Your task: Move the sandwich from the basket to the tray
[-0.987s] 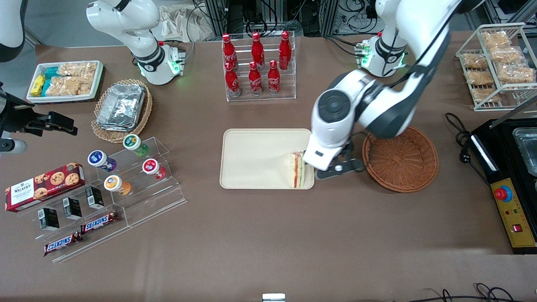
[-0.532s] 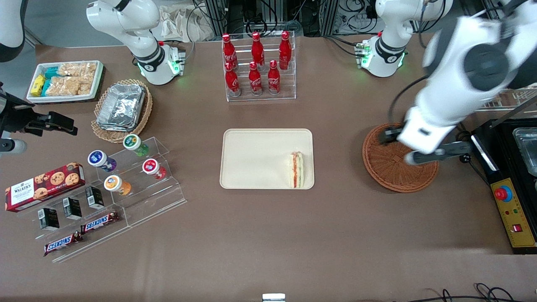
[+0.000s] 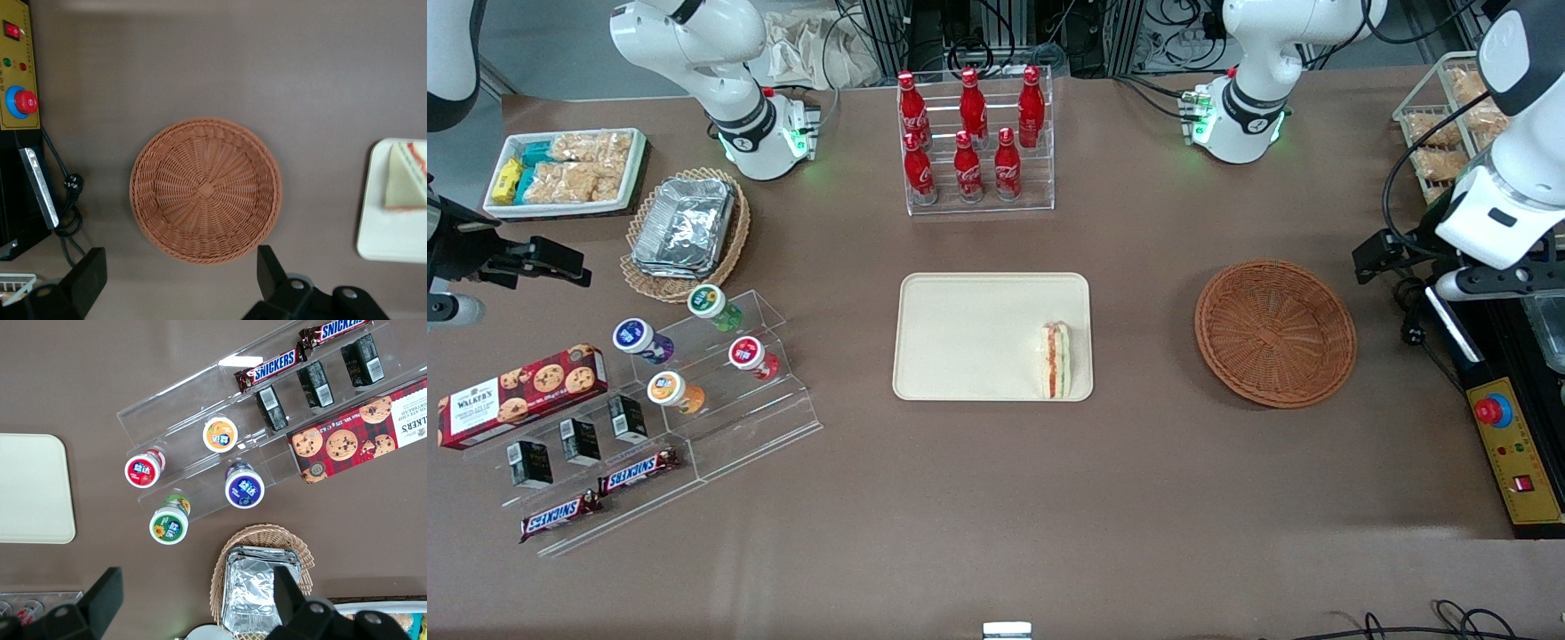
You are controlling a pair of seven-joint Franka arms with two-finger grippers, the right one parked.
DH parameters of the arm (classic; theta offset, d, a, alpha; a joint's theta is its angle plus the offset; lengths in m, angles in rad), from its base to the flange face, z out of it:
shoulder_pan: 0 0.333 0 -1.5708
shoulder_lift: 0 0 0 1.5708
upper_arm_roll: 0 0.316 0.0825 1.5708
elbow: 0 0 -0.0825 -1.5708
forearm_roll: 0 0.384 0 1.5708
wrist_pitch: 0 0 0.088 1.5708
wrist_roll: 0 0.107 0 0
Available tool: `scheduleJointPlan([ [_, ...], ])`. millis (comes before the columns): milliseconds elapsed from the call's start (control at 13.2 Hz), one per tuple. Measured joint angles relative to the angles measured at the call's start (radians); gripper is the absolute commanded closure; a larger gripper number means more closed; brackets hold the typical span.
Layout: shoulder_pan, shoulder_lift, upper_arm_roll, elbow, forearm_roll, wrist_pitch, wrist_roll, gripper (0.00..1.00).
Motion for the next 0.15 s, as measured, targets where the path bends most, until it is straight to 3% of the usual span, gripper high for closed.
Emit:
scheduleJointPlan([
  [152, -0.002, 0.005, 0.022, 0.015, 0.000, -0.022, 0.071, 0.00],
])
